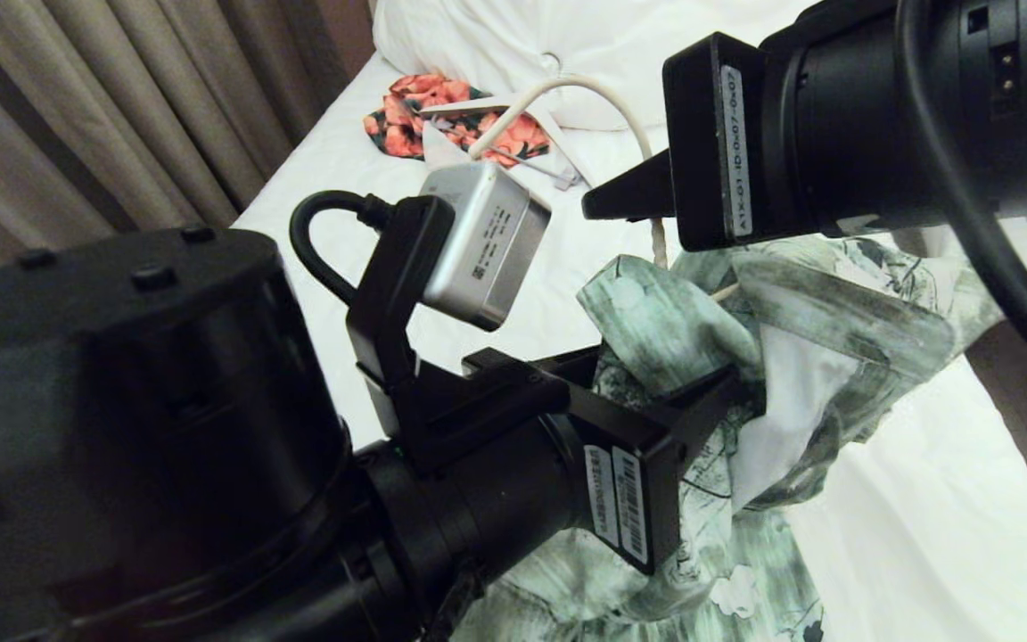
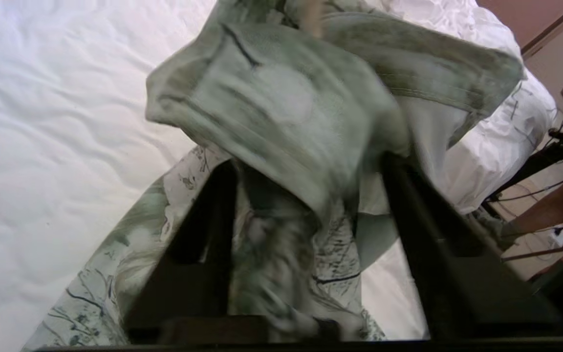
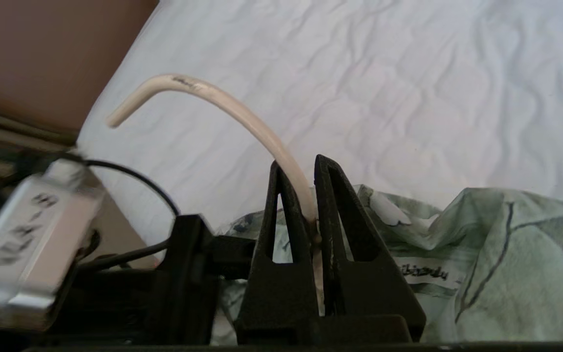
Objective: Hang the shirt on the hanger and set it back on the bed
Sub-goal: Take the clothes hanger out of the clothes
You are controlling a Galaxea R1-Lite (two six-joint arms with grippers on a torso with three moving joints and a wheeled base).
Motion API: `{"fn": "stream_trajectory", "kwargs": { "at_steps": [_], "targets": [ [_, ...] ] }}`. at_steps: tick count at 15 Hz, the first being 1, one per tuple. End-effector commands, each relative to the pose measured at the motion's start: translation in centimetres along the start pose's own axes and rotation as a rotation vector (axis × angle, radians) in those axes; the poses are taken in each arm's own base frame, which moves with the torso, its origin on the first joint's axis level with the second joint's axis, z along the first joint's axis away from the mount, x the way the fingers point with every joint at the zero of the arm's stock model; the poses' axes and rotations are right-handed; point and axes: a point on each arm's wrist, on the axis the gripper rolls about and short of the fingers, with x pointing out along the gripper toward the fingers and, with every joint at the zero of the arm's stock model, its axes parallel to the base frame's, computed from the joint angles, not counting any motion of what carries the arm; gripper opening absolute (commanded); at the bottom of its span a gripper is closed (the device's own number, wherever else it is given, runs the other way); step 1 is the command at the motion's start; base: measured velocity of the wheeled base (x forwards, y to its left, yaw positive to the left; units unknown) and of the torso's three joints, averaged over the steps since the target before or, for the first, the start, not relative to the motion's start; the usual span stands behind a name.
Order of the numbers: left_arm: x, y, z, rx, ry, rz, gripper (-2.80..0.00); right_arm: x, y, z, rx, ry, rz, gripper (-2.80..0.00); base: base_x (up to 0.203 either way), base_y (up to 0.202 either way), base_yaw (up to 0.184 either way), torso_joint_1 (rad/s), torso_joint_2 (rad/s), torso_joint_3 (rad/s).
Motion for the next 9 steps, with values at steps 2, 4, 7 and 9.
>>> {"fn": "stream_trajectory", "kwargs": {
  "at_steps": [2,4,7,9],
  "targets": [
    [-0.7,0.3,0.6,0.014,-0.021,0.003,0.0,-0.1,-0.8,0.2,0.007,-0.01,-0.041,-2.8,0.0,0.0,0.0,0.0,0.0,0.0],
    [-1.4,1.2,1.3,0.02,-0.046,0.008,0.0,0.0,-1.5,0.4,0.012,-0.017,-0.068,-2.8,0.0,0.0,0.0,0.0,0.0,0.0],
    [-2.2,2.7,2.4,0.021,-0.079,-0.009,0.0,-0.7,-2.6,1.0,0.006,-0.041,-0.104,-2.8,0.0,0.0,0.0,0.0,0.0,0.0],
    [-2.6,3.3,3.2,0.021,-0.109,0.011,0.0,-1.0,-3.6,1.3,0.002,-0.054,-0.137,-2.8,0.0,0.0,0.0,0.0,0.0,0.0]
  ]
}}
